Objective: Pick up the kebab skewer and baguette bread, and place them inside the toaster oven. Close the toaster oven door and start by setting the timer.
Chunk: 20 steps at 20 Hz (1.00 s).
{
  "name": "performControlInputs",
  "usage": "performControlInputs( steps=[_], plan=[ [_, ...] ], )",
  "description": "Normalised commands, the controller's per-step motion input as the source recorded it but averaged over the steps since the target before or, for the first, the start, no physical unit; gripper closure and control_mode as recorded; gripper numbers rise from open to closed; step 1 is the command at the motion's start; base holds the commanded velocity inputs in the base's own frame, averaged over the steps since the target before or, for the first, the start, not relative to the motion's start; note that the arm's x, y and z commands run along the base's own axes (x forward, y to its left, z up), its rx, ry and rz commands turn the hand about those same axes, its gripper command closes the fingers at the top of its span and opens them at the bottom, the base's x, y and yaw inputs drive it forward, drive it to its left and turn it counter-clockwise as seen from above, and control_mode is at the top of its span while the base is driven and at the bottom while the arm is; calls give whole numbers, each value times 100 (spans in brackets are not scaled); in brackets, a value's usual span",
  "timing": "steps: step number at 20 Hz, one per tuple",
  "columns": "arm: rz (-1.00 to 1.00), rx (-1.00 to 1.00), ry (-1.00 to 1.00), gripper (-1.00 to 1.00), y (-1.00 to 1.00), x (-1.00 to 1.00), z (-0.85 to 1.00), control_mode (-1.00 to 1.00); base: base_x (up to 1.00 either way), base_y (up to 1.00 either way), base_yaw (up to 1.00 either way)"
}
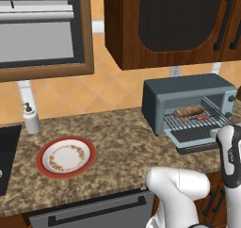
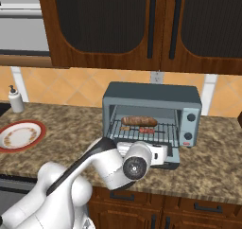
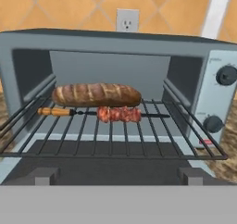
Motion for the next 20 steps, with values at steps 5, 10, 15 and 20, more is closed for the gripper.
performControlInputs(
  steps=[5,10,15,20],
  plan=[
    [3,0,0,-100,0,0,0,-100,0,0,0],
    [0,3,-1,-100,0,0,-11,-100,0,0,0],
    [0,13,-10,-100,0,7,-12,-100,0,0,0],
    [0,8,-12,-100,0,18,-13,-100,0,0,0]
  ],
)
